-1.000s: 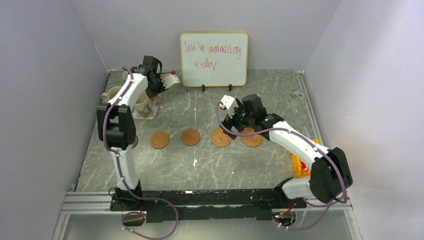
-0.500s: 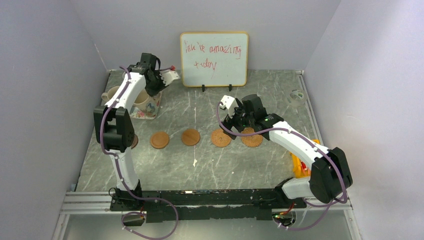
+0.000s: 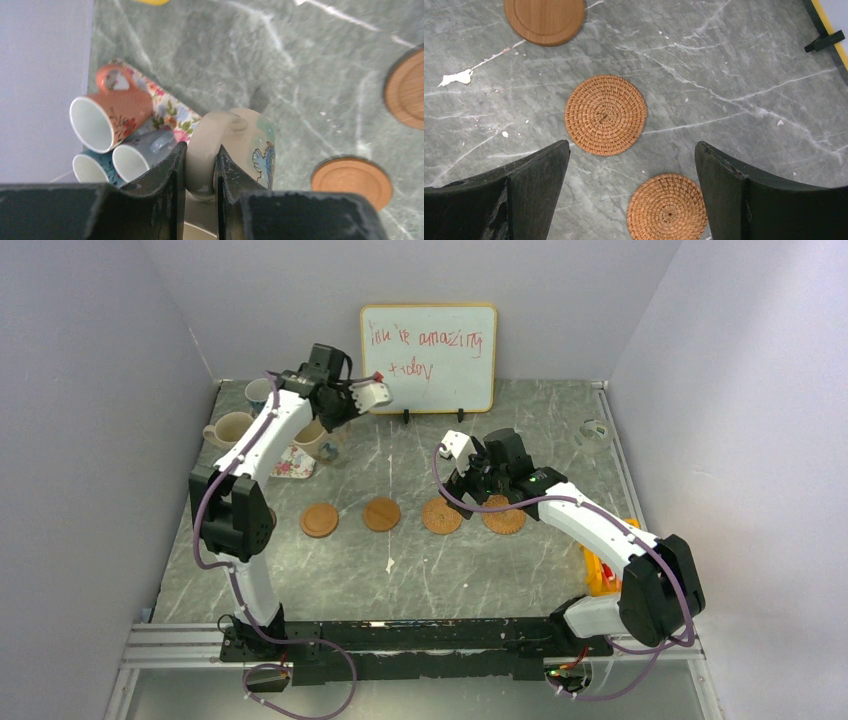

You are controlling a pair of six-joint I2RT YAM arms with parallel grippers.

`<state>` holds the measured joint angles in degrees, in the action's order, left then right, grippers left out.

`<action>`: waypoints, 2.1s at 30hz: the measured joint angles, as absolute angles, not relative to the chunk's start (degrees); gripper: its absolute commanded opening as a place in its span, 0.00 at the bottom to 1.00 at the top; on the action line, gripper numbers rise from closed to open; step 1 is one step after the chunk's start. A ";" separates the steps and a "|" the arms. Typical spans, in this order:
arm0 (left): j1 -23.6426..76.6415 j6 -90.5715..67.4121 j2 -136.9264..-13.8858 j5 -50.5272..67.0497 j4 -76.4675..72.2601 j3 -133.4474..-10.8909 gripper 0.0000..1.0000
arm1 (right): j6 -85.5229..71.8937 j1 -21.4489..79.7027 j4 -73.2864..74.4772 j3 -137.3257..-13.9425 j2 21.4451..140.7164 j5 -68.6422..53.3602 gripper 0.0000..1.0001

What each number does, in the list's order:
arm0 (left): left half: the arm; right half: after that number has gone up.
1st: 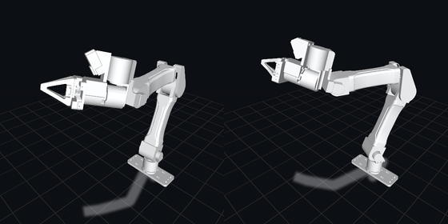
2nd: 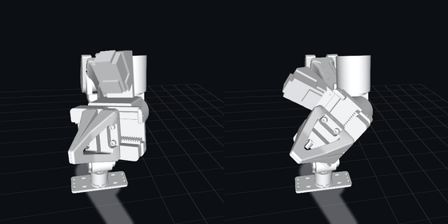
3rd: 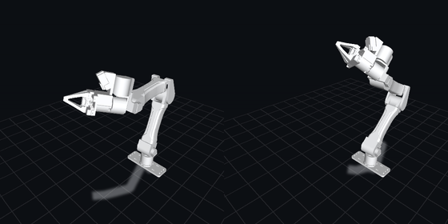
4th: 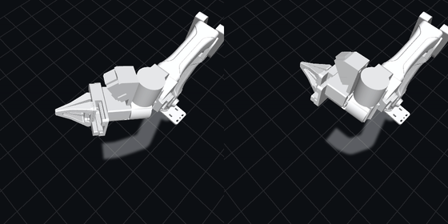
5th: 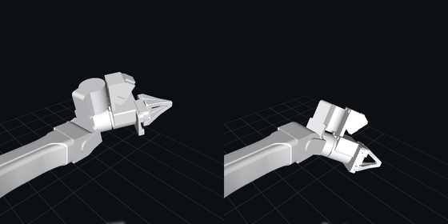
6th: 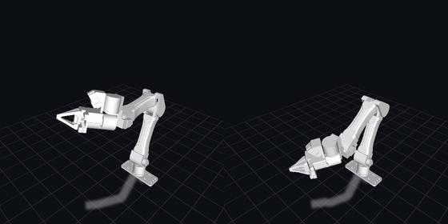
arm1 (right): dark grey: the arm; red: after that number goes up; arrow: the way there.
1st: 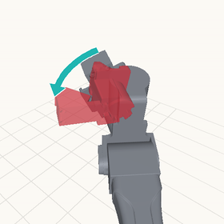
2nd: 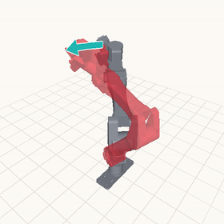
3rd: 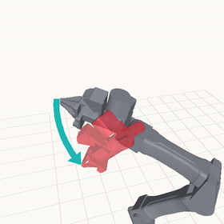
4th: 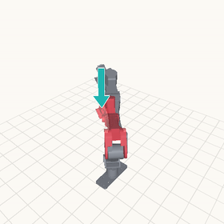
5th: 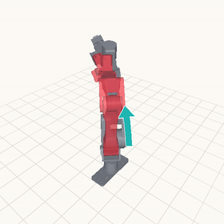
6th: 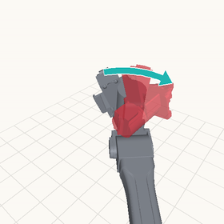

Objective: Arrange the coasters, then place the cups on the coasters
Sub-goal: Place the cup at the center of the board.

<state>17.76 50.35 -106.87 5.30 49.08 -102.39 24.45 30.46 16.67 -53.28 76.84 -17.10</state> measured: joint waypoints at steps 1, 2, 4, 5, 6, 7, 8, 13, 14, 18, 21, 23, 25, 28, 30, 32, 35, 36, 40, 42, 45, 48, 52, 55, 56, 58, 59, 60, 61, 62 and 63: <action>18.98 50.04 -106.87 5.06 48.97 -101.93 0.05 | 24.43 30.46 16.67 -53.28 76.84 -17.10 0.99; 20.36 49.80 -106.87 4.78 48.86 -101.38 0.05 | 24.45 30.46 16.67 -53.28 76.84 -17.10 0.99; 23.27 49.45 -106.85 4.12 48.47 -100.03 0.05 | 24.45 30.41 16.67 -53.28 76.84 -17.10 0.99; 24.47 49.15 -106.85 3.81 48.18 -99.44 0.05 | 24.45 30.41 16.67 -53.28 76.84 -17.10 0.99; 25.82 48.69 -106.85 3.49 47.88 -98.83 0.05 | 24.45 30.41 16.67 -53.28 76.84 -17.10 0.99; 27.07 48.38 -106.87 3.22 47.81 -98.37 0.05 | 24.45 30.39 16.67 -53.28 76.84 -17.10 0.99; 28.25 48.05 -106.87 3.11 47.59 -98.06 0.05 | 24.45 30.41 16.67 -53.28 76.84 -17.10 0.99; 31.35 46.19 -106.87 2.76 46.04 -97.93 0.05 | 24.43 30.30 16.67 -53.28 76.82 -17.10 0.99; 31.48 46.09 -106.87 2.42 45.52 -97.89 0.05 | 24.43 30.28 16.67 -53.28 76.82 -17.10 0.99; 31.48 45.76 -106.89 0.82 44.42 -97.36 0.05 | 24.43 30.13 16.67 -53.28 76.82 -17.10 1.00; 31.48 45.74 -107.11 -0.80 43.86 -96.75 0.05 | 24.43 30.09 16.67 -53.28 76.82 -17.12 1.00; 31.53 45.69 -107.68 -1.43 43.64 -96.73 0.05 | 24.43 30.04 16.67 -53.28 76.82 -17.10 1.00; 31.53 45.58 -108.33 -1.63 43.29 -96.73 0.05 | 24.43 30.02 16.67 -53.28 76.82 -17.12 1.00; 31.55 45.52 -109.38 -1.96 42.74 -96.73 0.05 | 24.45 30.02 16.67 -53.28 76.82 -17.12 1.00; 31.59 45.52 -110.15 -2.28 42.54 -96.73 0.05 | 24.43 30.02 16.67 -53.28 76.82 -17.12 1.00; 31.59 45.43 -111.04 -2.68 42.48 -96.73 0.05 | 24.43 30.02 16.67 -53.28 76.82 -17.10 1.00; 31.59 45.36 -112.03 -3.16 42.04 -96.77 0.05 | 24.43 30.02 16.67 -53.28 76.82 -17.12 1.00; 31.66 45.34 -112.09 -3.31 42.00 -96.77 0.05 | 24.43 30.02 16.67 -53.28 76.82 -17.12 1.00; 31.70 45.34 -112.09 -3.44 42.02 -96.77 0.10 | 24.43 30.02 16.67 -53.28 76.82 -17.12 1.00; 31.70 45.34 -112.12 -3.46 42.02 -96.77 0.17 | 24.43 30.02 16.67 -53.28 76.82 -17.12 1.00; 31.70 45.34 -112.12 -3.44 42.02 -96.79 0.31 | 24.43 30.02 16.67 -53.28 76.82 -17.12 1.00; 31.70 45.34 -112.12 -3.53 42.02 -96.88 0.43 | 24.43 30.02 16.67 -53.28 76.82 -17.12 1.00; 31.70 45.56 -112.09 -3.75 41.04 -97.45 0.55 | 24.43 30.02 16.67 -53.28 76.82 -17.12 1.00; 31.81 45.58 -112.09 -3.99 40.66 -97.73 0.62 | 24.43 30.02 16.67 -53.28 76.82 -17.12 1.00; 31.81 45.54 -112.09 -3.99 40.64 -97.73 0.66 | 24.43 30.02 16.67 -53.28 76.82 -17.12 1.00; 31.81 45.36 -112.09 -3.99 40.56 -97.73 0.73 | 24.43 30.02 16.67 -53.28 76.82 -17.12 1.00; 31.81 45.28 -112.07 -3.97 40.49 -97.73 0.76 | 24.43 30.02 16.67 -53.28 76.82 -17.12 1.00; 31.79 45.17 -111.98 -3.95 40.47 -97.73 0.80 | 24.45 30.02 16.67 -53.28 76.82 -17.12 1.00; 31.73 45.06 -111.83 -3.92 40.38 -97.73 0.86 | 24.43 30.02 16.67 -53.28 76.82 -17.12 1.00; 31.70 44.86 -111.48 -3.95 40.16 -97.73 0.93 | 24.43 30.02 16.67 -53.28 76.82 -17.12 1.00; 31.68 44.64 -111.02 -3.92 39.83 -97.71 0.97 | 24.43 30.02 16.67 -53.28 76.82 -17.12 1.00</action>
<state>31.68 44.64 -111.02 -3.92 39.83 -97.71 24.43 30.02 16.67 -53.28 76.82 -17.12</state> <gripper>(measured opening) 0.835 0.994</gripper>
